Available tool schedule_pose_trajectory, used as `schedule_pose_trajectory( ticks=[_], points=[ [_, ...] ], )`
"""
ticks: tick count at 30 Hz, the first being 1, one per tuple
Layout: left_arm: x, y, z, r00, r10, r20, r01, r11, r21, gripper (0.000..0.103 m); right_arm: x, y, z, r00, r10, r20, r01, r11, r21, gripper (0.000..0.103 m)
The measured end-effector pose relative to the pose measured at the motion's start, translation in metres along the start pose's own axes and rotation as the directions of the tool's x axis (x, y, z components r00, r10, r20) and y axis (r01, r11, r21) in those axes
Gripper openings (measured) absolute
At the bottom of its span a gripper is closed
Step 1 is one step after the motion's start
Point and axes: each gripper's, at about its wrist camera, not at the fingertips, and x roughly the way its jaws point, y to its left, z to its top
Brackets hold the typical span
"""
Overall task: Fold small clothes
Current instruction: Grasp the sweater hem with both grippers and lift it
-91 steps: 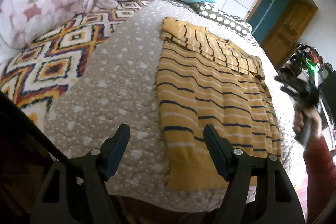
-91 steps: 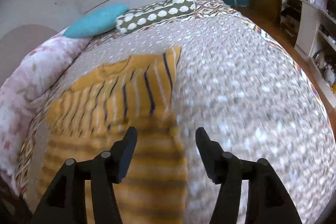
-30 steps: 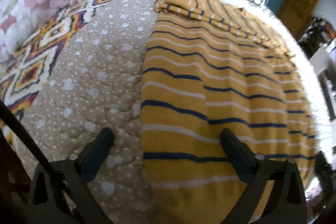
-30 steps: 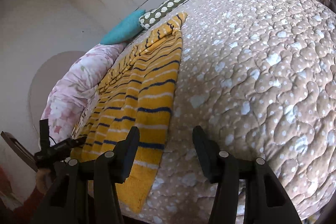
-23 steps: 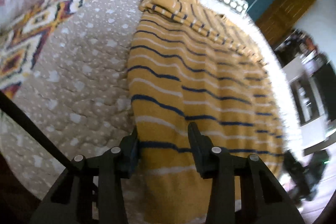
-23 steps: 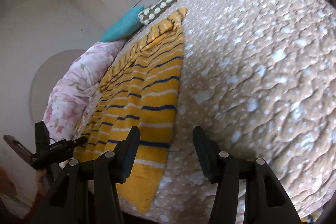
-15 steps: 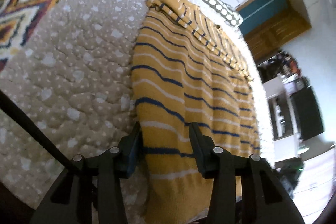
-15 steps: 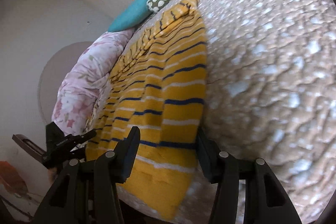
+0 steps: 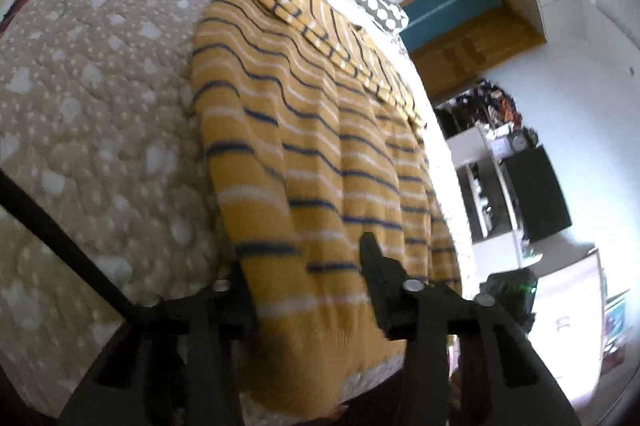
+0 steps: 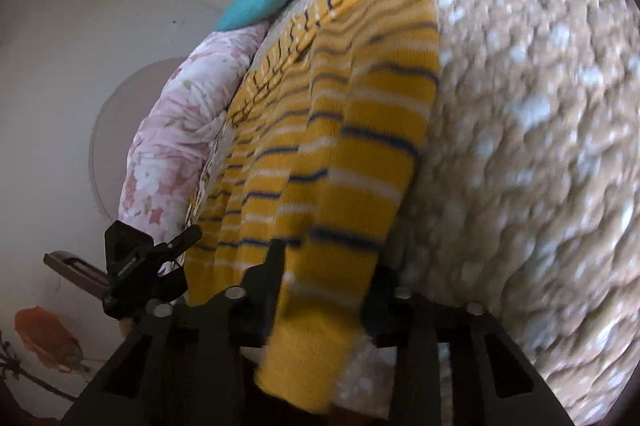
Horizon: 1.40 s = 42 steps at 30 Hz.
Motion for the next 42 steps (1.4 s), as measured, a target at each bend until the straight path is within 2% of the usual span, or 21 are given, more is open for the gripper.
schedule_pose_trajectory(
  ticks=[8,10,11,15,18,21,25,28,30,32,34,37,42],
  points=[
    [0.004,-0.012,-0.02,0.993,0.115,0.017,-0.116,0.993,0.033,0.034,0.004,0.01,-0.014,0.998,-0.06,0.017,0.061,0.998,-0.029,0.031],
    [0.003,-0.017,-0.015,0.981,0.193,0.016,-0.194,0.98,0.043,0.008,0.005,0.014,-0.014,0.995,-0.098,0.02,0.099,0.994,-0.041,0.017],
    [-0.002,-0.018,-0.01,0.977,0.212,0.026,-0.213,0.976,0.045,0.008,0.006,0.016,-0.013,0.993,-0.118,0.019,0.119,0.992,-0.048,0.014],
    [-0.041,-0.033,0.0,0.979,0.166,0.114,-0.172,0.984,0.047,0.008,-0.009,0.028,-0.006,0.993,-0.117,0.034,0.119,0.99,-0.078,0.012],
    [-0.068,-0.059,-0.005,0.973,0.157,0.168,-0.178,0.977,0.119,0.008,-0.033,0.044,-0.006,0.995,-0.086,0.052,0.092,0.986,-0.137,0.011],
    [-0.089,-0.078,-0.024,0.973,0.145,0.182,-0.177,0.968,0.177,0.007,-0.057,0.063,-0.017,0.997,-0.06,0.043,0.068,0.976,-0.205,0.011],
    [-0.102,-0.079,-0.067,0.977,0.157,0.147,-0.185,0.961,0.207,0.008,-0.082,0.078,-0.054,0.997,-0.074,-0.019,0.065,0.955,-0.289,0.011],
    [-0.089,-0.059,-0.093,0.97,0.231,0.083,-0.243,0.95,0.195,0.008,-0.082,0.071,-0.079,0.988,-0.143,-0.055,0.118,0.94,-0.32,0.011],
    [-0.076,-0.04,-0.098,0.959,0.283,0.035,-0.285,0.945,0.159,0.008,-0.08,0.061,-0.081,0.988,-0.14,-0.066,0.116,0.952,-0.282,0.011],
    [-0.075,-0.031,-0.09,0.965,0.261,0.021,-0.261,0.958,0.114,0.008,-0.077,0.06,-0.073,0.99,-0.132,-0.055,0.112,0.955,-0.275,0.011],
    [-0.082,-0.035,-0.075,0.971,0.229,0.067,-0.235,0.966,0.107,0.008,-0.072,0.07,-0.061,0.991,-0.127,-0.034,0.111,0.949,-0.295,0.011],
    [-0.086,-0.048,-0.046,0.964,0.233,0.131,-0.25,0.96,0.13,0.008,-0.064,0.093,-0.035,0.992,-0.122,0.022,0.122,0.932,-0.34,0.011],
    [-0.083,-0.071,0.009,0.959,0.207,0.193,-0.23,0.967,0.108,0.008,-0.056,0.132,0.017,0.985,-0.119,0.124,0.159,0.903,-0.399,0.011]
  ],
)
